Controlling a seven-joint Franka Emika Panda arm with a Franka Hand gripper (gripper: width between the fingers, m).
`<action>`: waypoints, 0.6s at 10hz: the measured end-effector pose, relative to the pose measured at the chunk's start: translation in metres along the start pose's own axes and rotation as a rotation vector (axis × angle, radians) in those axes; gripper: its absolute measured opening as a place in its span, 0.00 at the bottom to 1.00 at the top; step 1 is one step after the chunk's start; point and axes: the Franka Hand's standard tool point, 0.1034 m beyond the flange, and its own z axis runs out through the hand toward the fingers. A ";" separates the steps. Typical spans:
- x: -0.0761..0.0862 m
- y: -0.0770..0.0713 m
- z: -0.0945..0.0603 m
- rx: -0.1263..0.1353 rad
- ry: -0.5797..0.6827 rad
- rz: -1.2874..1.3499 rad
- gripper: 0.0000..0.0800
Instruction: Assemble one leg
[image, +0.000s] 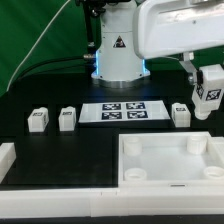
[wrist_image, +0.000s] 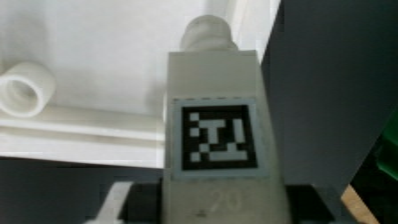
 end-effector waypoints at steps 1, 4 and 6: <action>0.008 0.005 0.005 -0.013 0.113 -0.011 0.37; 0.015 0.003 0.014 -0.006 0.106 -0.013 0.37; 0.015 0.004 0.014 -0.008 0.116 -0.012 0.37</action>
Offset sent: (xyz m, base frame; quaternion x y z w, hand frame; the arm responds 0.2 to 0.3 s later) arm 0.0143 0.0115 0.0033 0.0082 0.0062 -0.0215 0.9997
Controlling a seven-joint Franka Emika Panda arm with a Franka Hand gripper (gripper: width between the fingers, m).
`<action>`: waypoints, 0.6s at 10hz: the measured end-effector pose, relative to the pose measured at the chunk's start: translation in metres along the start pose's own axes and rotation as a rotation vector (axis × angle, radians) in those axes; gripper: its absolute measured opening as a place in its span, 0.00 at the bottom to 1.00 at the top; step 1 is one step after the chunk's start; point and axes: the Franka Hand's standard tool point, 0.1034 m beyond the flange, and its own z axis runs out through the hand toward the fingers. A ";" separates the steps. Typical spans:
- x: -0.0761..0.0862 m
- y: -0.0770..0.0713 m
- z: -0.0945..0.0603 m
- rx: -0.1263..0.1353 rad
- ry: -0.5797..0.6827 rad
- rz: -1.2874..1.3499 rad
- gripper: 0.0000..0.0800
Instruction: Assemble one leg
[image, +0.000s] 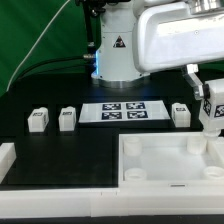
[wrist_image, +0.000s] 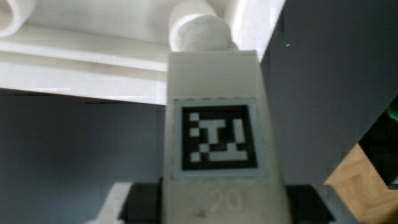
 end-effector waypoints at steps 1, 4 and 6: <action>0.000 0.001 0.000 -0.004 0.025 0.001 0.37; 0.001 0.008 0.004 -0.007 0.021 -0.014 0.37; 0.016 0.012 0.011 -0.005 0.038 -0.006 0.37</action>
Offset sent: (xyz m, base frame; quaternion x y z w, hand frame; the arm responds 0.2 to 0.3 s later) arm 0.0203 -0.0119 -0.0038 0.0065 0.0188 -0.0235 0.9995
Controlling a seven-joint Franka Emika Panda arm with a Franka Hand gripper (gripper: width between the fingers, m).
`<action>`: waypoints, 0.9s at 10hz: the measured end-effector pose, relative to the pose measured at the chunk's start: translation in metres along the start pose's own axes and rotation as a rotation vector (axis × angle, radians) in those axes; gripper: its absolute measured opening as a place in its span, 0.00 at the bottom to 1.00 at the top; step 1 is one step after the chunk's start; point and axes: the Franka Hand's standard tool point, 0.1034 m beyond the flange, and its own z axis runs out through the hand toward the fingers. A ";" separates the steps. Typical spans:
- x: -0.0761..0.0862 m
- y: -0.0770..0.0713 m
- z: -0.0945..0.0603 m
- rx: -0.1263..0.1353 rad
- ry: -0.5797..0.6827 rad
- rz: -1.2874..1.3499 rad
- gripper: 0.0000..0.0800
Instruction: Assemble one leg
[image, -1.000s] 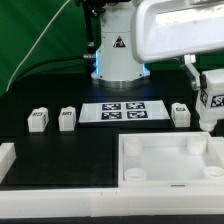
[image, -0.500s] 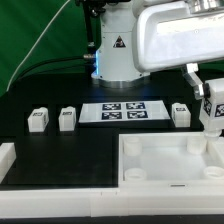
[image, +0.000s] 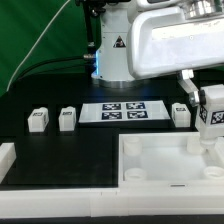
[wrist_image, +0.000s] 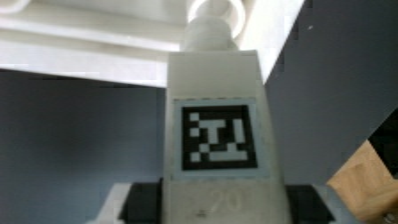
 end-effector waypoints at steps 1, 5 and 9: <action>0.006 0.001 0.003 0.001 0.005 0.002 0.37; 0.003 -0.001 0.018 -0.005 0.074 0.006 0.37; -0.009 -0.002 0.023 -0.002 0.051 0.005 0.37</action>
Offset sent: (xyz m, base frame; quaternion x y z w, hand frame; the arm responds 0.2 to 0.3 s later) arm -0.0012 0.0067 -0.0192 -0.0103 0.0137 0.0142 0.9998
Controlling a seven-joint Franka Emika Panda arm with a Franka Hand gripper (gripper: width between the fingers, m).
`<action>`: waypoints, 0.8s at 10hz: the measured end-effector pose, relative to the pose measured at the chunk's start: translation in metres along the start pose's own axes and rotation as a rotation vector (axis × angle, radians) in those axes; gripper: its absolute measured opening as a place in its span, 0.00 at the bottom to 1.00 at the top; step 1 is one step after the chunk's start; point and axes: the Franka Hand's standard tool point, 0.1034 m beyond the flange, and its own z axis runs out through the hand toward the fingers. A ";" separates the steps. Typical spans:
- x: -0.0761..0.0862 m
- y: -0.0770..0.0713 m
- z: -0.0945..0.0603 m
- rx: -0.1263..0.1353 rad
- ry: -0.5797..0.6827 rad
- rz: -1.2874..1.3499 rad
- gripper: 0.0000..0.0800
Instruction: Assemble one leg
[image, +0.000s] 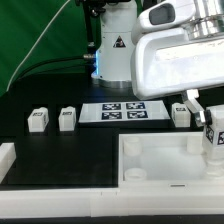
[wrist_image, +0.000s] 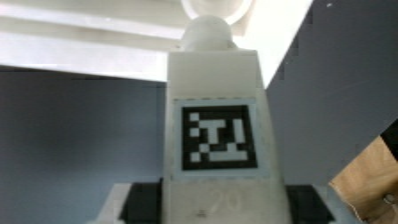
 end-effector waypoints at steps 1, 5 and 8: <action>-0.003 0.000 0.001 0.000 -0.004 0.000 0.37; -0.014 -0.005 0.006 0.005 -0.023 -0.005 0.37; -0.015 -0.008 0.009 0.008 -0.019 -0.009 0.37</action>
Offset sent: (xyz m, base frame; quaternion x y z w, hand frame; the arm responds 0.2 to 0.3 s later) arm -0.0061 0.0032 -0.0057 -0.0038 0.0062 0.0051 1.0000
